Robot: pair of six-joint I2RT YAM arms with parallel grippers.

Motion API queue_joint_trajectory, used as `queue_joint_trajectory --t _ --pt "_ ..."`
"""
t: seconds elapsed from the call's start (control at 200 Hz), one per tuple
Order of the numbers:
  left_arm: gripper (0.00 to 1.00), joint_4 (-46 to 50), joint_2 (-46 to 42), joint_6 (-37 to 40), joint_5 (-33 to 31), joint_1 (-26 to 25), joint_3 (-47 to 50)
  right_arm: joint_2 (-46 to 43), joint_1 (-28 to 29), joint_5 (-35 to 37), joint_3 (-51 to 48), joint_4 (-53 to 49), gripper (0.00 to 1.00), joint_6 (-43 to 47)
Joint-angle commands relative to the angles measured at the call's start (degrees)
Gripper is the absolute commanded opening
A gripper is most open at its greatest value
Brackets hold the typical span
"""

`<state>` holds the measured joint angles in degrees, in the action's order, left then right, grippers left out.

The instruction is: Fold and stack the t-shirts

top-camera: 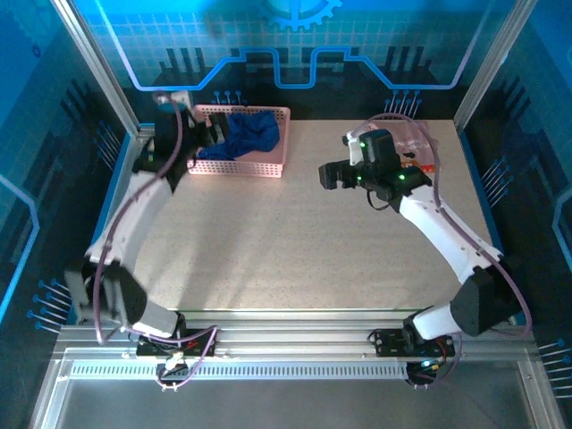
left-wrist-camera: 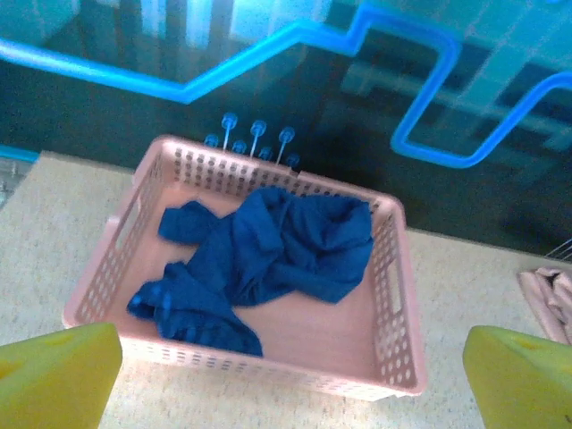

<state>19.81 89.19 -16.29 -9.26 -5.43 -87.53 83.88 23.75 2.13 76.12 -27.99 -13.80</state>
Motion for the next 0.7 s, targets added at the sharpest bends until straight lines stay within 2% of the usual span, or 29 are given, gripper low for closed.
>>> queue_joint_trajectory --t 0.0,0.115,0.21,0.425,0.575,0.695 --pt "0.99 25.5 12.8 -4.6 4.0 4.1 -13.4 5.2 2.6 -5.1 6.1 -3.7 1.0 -2.4" --pt "0.97 34.9 25.7 -4.9 4.9 7.9 -29.2 11.2 4.5 -8.9 13.2 -4.6 1.0 -2.3" --pt "0.96 35.6 31.6 -3.9 5.2 9.9 -34.9 16.3 6.0 -11.5 19.8 -7.4 1.0 -1.2" --pt "0.91 29.5 37.0 -2.7 4.3 12.8 -33.8 27.4 7.6 -18.2 32.0 -10.7 0.94 -3.2" --pt "0.87 24.8 38.9 -1.9 4.2 13.8 -32.1 34.2 8.6 -19.7 40.2 -11.8 0.92 -3.9" --pt "0.77 23.5 41.3 -2.4 4.6 14.0 -31.5 41.6 8.7 -20.0 49.5 -14.2 0.91 -5.2"
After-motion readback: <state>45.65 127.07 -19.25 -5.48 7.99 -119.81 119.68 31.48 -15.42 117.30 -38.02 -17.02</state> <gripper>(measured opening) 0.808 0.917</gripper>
